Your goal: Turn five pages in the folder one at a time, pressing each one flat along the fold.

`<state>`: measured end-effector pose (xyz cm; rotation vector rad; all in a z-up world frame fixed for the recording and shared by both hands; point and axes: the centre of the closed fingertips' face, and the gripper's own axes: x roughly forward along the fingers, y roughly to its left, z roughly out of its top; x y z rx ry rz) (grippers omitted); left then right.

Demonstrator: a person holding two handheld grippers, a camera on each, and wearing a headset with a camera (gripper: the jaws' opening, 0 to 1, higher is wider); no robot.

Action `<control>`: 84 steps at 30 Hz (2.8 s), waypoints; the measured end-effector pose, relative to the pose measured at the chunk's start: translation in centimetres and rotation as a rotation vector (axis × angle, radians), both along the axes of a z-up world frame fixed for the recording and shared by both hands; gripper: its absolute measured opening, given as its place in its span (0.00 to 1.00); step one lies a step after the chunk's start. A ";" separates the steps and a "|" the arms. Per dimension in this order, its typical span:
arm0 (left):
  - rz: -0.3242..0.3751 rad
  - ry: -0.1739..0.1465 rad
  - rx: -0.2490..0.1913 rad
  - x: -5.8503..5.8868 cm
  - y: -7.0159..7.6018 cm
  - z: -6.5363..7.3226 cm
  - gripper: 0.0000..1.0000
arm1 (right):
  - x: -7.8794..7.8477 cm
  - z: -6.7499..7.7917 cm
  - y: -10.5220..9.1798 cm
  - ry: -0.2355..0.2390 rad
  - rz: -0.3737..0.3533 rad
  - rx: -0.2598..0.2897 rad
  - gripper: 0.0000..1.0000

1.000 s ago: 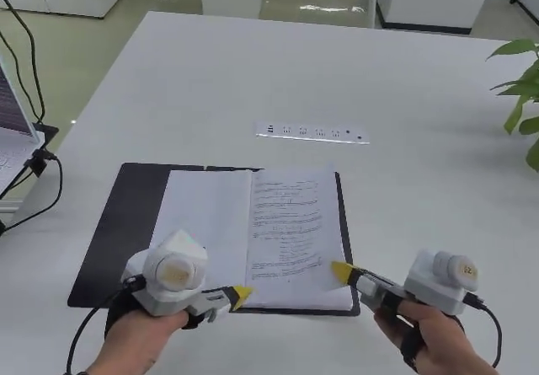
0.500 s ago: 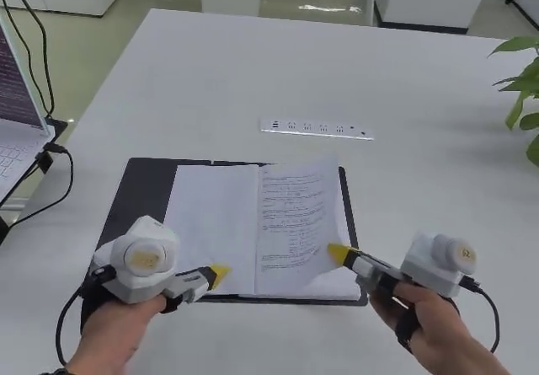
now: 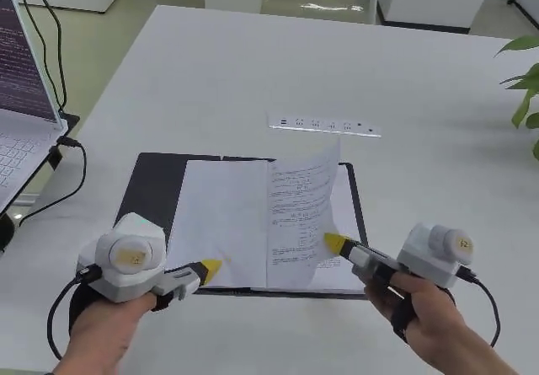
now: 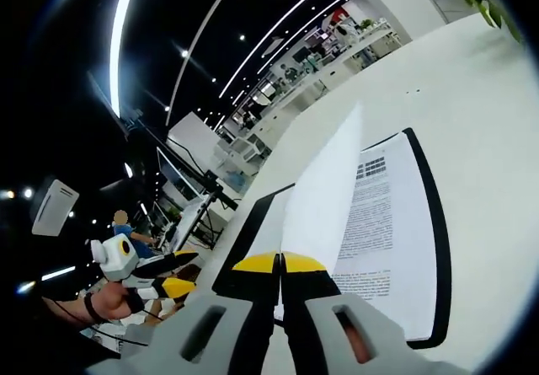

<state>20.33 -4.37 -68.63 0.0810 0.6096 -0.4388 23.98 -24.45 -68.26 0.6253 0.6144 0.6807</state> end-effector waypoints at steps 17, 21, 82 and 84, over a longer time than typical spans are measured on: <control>0.006 -0.019 0.008 -0.7 2.4 0.7 0.66 | 0.4 1.4 6.8 -0.014 0.103 0.033 0.00; 0.013 -0.021 0.013 -1.1 3.1 0.9 0.66 | 0.2 1.3 8.3 -0.011 0.131 0.031 0.00; 0.082 -0.026 -0.048 -3.5 9.1 0.0 0.67 | -1.0 -9.7 23.6 0.260 0.323 -0.037 0.00; 0.085 -0.024 -0.050 -3.4 9.0 -0.1 0.67 | -0.9 -10.2 23.7 0.269 0.321 -0.050 0.00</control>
